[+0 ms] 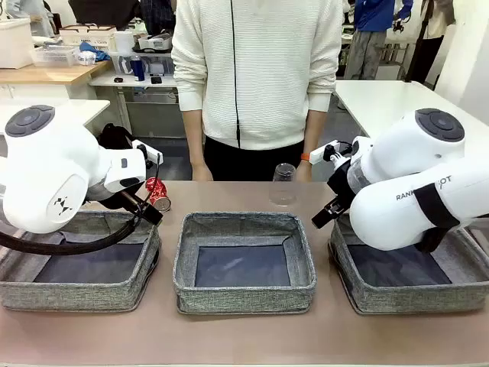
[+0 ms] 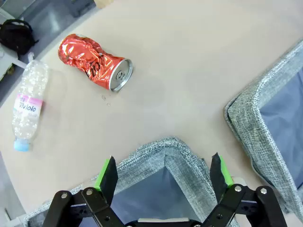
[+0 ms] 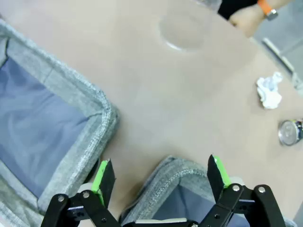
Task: Sort the waste into the appropriate baskets.
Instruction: Pick up the waste item pointed out by the person.
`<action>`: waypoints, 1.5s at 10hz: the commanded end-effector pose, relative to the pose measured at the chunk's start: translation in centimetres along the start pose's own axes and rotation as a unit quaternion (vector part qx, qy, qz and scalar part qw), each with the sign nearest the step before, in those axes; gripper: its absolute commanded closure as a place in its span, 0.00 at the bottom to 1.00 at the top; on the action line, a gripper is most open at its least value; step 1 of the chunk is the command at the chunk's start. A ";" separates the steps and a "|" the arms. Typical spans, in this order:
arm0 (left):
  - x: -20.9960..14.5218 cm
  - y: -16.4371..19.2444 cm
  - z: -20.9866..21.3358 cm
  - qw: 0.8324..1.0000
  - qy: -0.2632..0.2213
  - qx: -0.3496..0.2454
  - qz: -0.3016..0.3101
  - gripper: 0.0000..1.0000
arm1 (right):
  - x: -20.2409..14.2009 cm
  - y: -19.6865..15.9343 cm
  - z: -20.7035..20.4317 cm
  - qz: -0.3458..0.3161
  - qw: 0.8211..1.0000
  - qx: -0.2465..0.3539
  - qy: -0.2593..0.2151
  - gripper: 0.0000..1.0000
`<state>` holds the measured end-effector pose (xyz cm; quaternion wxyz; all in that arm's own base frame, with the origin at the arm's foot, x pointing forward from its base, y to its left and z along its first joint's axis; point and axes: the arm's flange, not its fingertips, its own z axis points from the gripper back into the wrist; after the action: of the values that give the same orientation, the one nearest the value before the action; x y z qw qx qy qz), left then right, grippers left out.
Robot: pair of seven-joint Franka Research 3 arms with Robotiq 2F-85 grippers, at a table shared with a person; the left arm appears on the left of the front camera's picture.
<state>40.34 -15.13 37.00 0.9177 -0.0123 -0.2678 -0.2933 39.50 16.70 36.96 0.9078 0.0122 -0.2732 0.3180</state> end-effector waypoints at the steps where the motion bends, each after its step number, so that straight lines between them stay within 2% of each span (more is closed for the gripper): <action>1: 0.0 0.0 0.0 1.000 0.000 0.000 0.000 0.00 | 0.0 0.0 0.0 0.000 1.000 0.000 0.000 0.00; 12: 0.0 0.0 0.0 1.000 0.000 0.000 0.000 0.00 | 0.0 0.0 0.0 0.000 1.000 0.000 0.000 0.00; 13: 0.2 0.1 1.9 0.999 -0.028 -0.016 -0.025 0.00 | 0.1 -0.3 1.2 -0.013 1.000 0.007 0.008 0.00; 14: 0.7 0.5 5.6 0.999 -0.034 -0.020 -0.024 0.00 | 0.5 -0.7 4.4 -0.027 0.999 0.018 -0.001 0.00; 15: 1.1 0.7 10.4 1.000 -0.014 -0.011 0.006 0.00 | 0.7 -0.9 9.1 -0.051 0.999 -0.004 -0.011 0.00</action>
<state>39.12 -15.43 42.01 0.9073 -0.0228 -0.2894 -0.3041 38.74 15.91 40.64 0.9133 0.0184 -0.2774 0.2977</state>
